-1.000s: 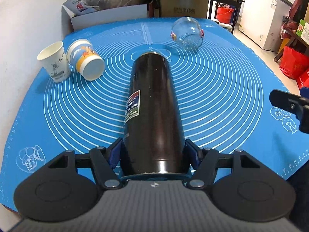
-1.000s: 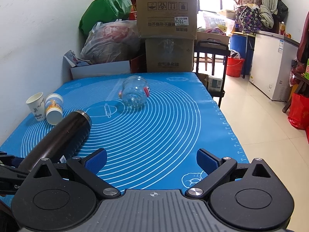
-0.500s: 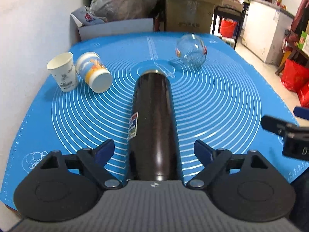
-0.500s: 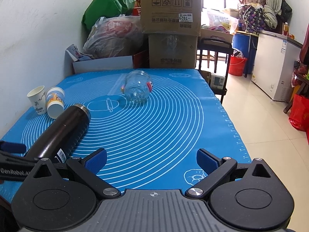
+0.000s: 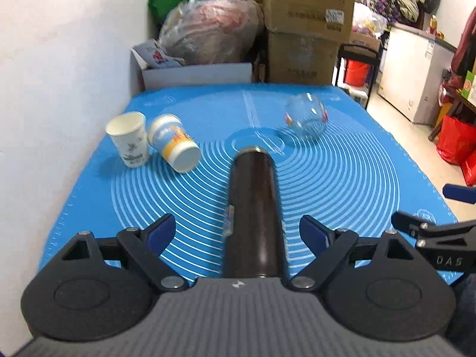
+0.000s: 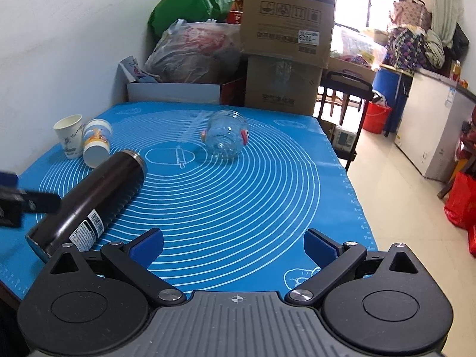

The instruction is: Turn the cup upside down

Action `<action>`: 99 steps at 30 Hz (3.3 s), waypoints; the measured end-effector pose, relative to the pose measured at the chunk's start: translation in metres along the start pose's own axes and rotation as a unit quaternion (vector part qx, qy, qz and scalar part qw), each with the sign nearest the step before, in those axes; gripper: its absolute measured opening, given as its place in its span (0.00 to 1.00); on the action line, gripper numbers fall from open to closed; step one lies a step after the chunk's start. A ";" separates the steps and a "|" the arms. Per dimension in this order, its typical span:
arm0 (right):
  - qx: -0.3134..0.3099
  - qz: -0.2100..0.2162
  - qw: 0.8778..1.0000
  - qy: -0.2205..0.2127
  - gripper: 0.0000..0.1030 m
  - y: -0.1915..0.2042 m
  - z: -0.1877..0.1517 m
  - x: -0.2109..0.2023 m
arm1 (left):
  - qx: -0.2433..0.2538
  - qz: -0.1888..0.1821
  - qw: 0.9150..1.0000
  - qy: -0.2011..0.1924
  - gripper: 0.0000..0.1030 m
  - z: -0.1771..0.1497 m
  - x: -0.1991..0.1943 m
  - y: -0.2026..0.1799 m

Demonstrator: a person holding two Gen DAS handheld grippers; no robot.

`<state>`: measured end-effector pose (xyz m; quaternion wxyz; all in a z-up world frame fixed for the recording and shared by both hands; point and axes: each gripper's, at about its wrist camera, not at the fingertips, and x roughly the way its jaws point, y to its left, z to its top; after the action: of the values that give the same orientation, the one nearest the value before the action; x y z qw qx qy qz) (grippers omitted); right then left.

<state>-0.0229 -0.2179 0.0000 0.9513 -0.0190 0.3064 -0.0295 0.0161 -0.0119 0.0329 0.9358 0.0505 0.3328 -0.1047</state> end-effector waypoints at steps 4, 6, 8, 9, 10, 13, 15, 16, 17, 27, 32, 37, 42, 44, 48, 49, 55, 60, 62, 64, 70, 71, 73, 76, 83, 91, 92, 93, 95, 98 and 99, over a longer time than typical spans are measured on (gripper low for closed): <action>-0.041 -0.003 0.999 -0.003 0.99 0.011 0.007 -0.004 | -0.013 0.020 1.000 -0.017 0.91 0.002 -0.004 0.016; -0.072 -0.002 0.997 -0.005 1.00 0.020 0.013 -0.004 | -0.020 0.029 0.999 -0.017 0.91 0.002 -0.002 0.024; -0.119 -0.001 0.993 -0.001 1.00 0.030 0.020 -0.002 | -0.029 0.038 0.999 -0.020 0.91 -0.001 -0.002 0.032; -0.154 -0.010 0.988 0.000 1.00 0.039 0.024 0.000 | -0.031 0.044 0.998 -0.021 0.92 -0.003 -0.002 0.036; -0.188 -0.019 0.982 -0.002 1.00 0.048 0.028 0.001 | -0.033 0.049 0.998 -0.022 0.92 -0.005 -0.001 0.038; -0.317 -0.042 0.948 -0.002 1.00 0.079 0.039 0.007 | -0.037 0.061 0.997 -0.023 0.92 -0.014 0.001 0.046; -0.403 -0.045 0.914 0.004 1.00 0.101 0.043 0.010 | -0.040 0.067 0.997 -0.025 0.92 -0.019 0.001 0.051; -0.444 -0.045 0.895 0.006 1.00 0.114 0.044 0.010 | -0.041 0.070 0.996 -0.025 0.92 -0.022 0.002 0.053; -0.481 -0.045 0.875 0.007 1.00 0.125 0.044 0.011 | -0.041 0.073 0.996 -0.026 0.92 -0.024 0.003 0.056; -0.818 -0.092 0.568 -0.002 1.00 0.213 -0.005 0.041 | -0.081 0.096 0.992 -0.034 0.92 -0.044 0.002 0.097; -0.915 -0.081 0.395 -0.004 1.00 0.219 -0.027 0.058 | -0.087 0.091 0.992 -0.029 0.92 -0.056 0.006 0.114; -0.963 -0.058 0.261 -0.010 1.00 0.223 -0.049 0.070 | -0.096 0.084 0.992 -0.017 0.92 -0.067 0.015 0.128; -0.982 -0.039 0.184 0.003 1.00 0.219 -0.062 0.084 | -0.105 0.076 0.991 -0.013 0.92 -0.073 0.020 0.136; -0.987 -0.038 0.158 0.003 1.00 0.216 -0.063 0.091 | -0.107 0.074 0.991 -0.011 0.92 -0.074 0.022 0.137; -0.995 -0.032 0.090 -0.016 0.94 0.205 -0.068 0.101 | -0.108 0.074 0.991 -0.008 0.92 -0.076 0.026 0.137; -0.997 -0.029 0.074 -0.016 0.92 0.201 -0.071 0.099 | -0.109 0.074 0.991 -0.008 0.92 -0.076 0.027 0.137; -0.999 -0.023 0.044 0.001 0.80 0.197 -0.086 0.107 | -0.110 0.073 0.991 -0.008 0.92 -0.075 0.028 0.136; -0.994 -0.004 0.101 0.031 0.65 0.200 -0.081 0.107 | -0.106 0.071 0.992 -0.008 0.92 -0.074 0.029 0.132; -0.991 0.003 0.126 0.034 0.63 0.203 -0.079 0.107 | -0.106 0.071 0.992 -0.007 0.92 -0.073 0.028 0.129; -0.987 0.014 0.151 0.045 0.63 0.209 -0.071 0.108 | -0.105 0.068 0.992 -0.007 0.92 -0.072 0.028 0.128; -0.949 0.049 0.308 0.048 0.63 0.227 -0.044 0.101 | -0.105 0.069 0.992 -0.005 0.92 -0.069 0.028 0.125; -0.941 0.050 0.332 0.035 0.63 0.220 -0.041 0.105 | -0.106 0.068 0.992 -0.006 0.92 -0.069 0.028 0.124; -0.915 0.053 0.398 0.024 0.63 0.224 -0.021 0.101 | -0.104 0.067 0.992 -0.008 0.92 -0.067 0.027 0.122; -0.865 0.062 0.498 0.011 0.63 0.220 0.005 0.090 | -0.101 0.068 0.993 -0.010 0.92 -0.064 0.025 0.119; -0.676 0.107 0.729 0.010 0.63 0.195 0.068 0.077 | -0.093 0.062 0.994 -0.017 0.92 -0.054 0.022 0.108; -0.396 0.167 0.903 -0.006 0.63 0.133 0.104 0.075 | -0.074 0.053 0.995 -0.027 0.92 -0.040 0.023 0.091; -0.371 0.167 0.914 -0.008 0.63 0.127 0.104 0.077 | -0.073 0.052 0.996 -0.028 0.92 -0.038 0.023 0.088; -0.344 0.168 0.924 -0.009 0.63 0.119 0.101 0.079 | -0.071 0.051 0.996 -0.028 0.92 -0.037 0.024 0.086; -0.290 0.166 0.942 -0.013 0.63 0.106 0.090 0.079 | -0.071 0.050 0.996 -0.029 0.92 -0.034 0.025 0.083; -0.191 0.177 0.965 -0.027 0.63 0.070 0.082 0.081 | -0.076 0.048 0.996 -0.024 0.92 -0.033 0.030 0.077; -0.157 0.185 0.969 -0.032 0.63 0.059 0.082 0.080 | -0.074 0.046 0.996 -0.020 0.92 -0.033 0.032 0.074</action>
<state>0.0926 -0.1634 0.0173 0.9344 -0.1123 0.2750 0.1966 0.0376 0.0606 -0.0111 0.9473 -0.0058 0.3181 -0.0379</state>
